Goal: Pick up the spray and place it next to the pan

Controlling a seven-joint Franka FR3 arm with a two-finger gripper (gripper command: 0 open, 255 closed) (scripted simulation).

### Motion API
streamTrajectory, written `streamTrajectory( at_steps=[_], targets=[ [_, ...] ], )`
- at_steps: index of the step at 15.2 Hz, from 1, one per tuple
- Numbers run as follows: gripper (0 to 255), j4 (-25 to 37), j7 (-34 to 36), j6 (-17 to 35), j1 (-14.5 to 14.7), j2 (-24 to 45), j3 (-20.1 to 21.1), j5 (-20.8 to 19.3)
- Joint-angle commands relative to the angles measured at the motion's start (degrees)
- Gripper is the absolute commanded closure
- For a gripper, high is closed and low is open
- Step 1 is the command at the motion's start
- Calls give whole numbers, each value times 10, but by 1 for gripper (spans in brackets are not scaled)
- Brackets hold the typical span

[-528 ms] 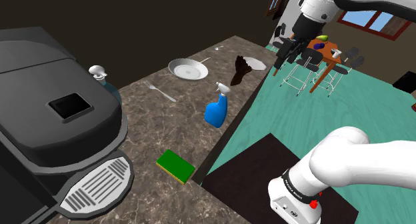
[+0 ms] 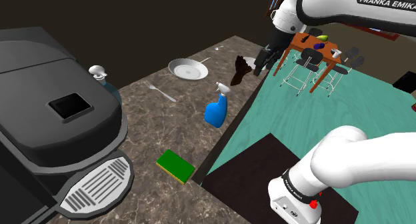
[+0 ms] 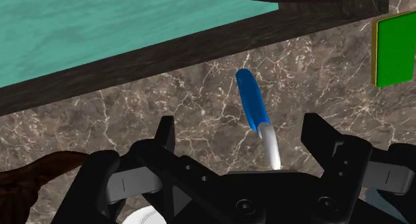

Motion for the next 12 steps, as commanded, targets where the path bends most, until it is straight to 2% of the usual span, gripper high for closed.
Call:
streamTrajectory(
  at_steps=[1, 9, 12],
  targets=[
    [0, -8, 0, 35, 9, 32, 6, 7],
    [0, 4, -9, 143, 42, 176, 27, 32],
    [0, -4, -10, 169, 45, 196, 29, 34]
  ],
)
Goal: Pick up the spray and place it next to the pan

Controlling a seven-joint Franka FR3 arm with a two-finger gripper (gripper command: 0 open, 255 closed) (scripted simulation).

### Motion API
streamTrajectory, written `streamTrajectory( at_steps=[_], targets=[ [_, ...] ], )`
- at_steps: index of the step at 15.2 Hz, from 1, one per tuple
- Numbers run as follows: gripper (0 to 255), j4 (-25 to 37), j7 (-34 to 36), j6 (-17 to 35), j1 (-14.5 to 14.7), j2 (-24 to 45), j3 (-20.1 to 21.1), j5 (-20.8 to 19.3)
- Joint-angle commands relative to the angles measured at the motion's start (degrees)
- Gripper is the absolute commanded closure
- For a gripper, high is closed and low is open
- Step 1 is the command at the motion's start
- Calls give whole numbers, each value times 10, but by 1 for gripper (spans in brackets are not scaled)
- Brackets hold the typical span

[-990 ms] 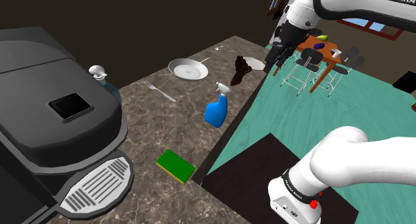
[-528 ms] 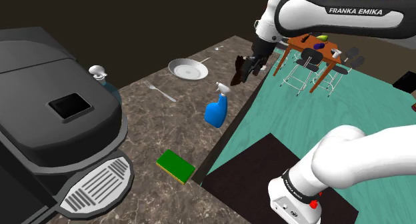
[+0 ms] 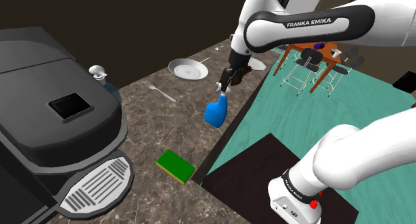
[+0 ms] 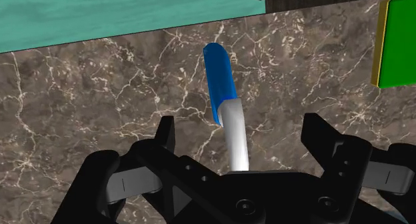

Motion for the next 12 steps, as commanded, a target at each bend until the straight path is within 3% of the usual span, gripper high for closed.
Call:
streamTrajectory(
  at_steps=[1, 6, 12],
  targets=[
    [0, -7, -1, 18, 0, 12, 0, 0],
    [0, -31, -1, 56, 0, 25, 0, 0],
    [0, -31, -1, 56, 0, 25, 0, 0]
  ],
)
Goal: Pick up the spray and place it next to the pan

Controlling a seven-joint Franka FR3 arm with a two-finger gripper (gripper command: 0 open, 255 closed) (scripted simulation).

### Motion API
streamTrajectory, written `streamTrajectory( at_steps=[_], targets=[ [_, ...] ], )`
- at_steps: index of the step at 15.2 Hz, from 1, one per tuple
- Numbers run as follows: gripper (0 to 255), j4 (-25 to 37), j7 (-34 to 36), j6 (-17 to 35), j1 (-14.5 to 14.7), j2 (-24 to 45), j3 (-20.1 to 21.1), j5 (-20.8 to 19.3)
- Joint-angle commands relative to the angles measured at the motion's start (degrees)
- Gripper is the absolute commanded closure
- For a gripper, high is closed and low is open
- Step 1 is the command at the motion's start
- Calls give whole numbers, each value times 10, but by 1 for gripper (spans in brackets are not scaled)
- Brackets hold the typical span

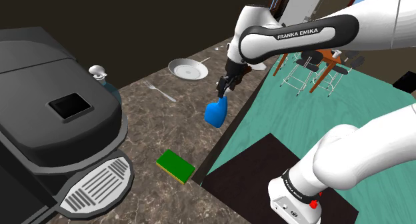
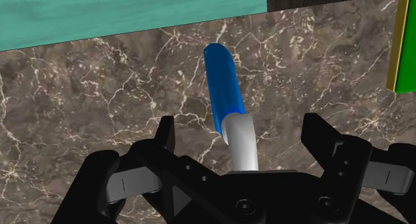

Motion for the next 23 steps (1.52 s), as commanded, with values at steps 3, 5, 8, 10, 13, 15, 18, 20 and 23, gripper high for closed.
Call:
streamTrajectory(
  at_steps=[3, 5, 8, 10, 13, 15, 18, 20, 23],
  targets=[
    [255, 0, 0, 0, 0, 0, 0, 0],
    [255, 0, 0, 0, 0, 0, 0, 0],
    [255, 0, 0, 0, 0, 0, 0, 0],
    [255, 0, 0, 0, 0, 0, 0, 0],
    [255, 10, 0, -17, 0, -7, 0, 0],
    [255, 21, 0, -33, 0, -12, 0, 0],
    [255, 38, 0, -58, 0, -20, -1, 0],
    [255, 49, 0, -74, 0, -24, -1, 0],
    [255, 68, 0, -98, 0, -30, -1, 0]
  ],
)
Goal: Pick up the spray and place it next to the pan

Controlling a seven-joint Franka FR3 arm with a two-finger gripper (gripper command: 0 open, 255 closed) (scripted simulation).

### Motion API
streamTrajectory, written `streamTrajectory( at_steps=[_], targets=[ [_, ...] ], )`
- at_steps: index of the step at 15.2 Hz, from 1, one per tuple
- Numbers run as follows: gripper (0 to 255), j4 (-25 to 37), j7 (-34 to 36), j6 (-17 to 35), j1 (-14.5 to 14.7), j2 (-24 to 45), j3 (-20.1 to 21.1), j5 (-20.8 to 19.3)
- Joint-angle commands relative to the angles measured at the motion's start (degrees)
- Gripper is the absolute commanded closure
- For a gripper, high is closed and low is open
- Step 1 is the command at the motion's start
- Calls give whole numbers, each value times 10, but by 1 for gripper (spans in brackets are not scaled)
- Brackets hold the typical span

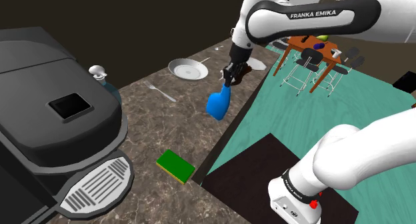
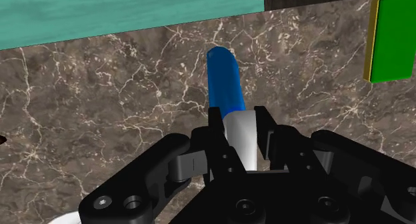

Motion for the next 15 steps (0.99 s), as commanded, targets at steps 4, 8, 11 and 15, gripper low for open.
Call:
streamTrajectory(
  at_steps=[4, 8, 11, 15],
  targets=[
    [255, 32, 0, -41, 0, -9, 0, 0],
    [255, 60, 0, -73, 0, -13, -1, 0],
    [255, 82, 0, -96, 0, -14, -1, 0],
    [255, 113, 1, -127, 0, -14, -1, -1]
  ],
)
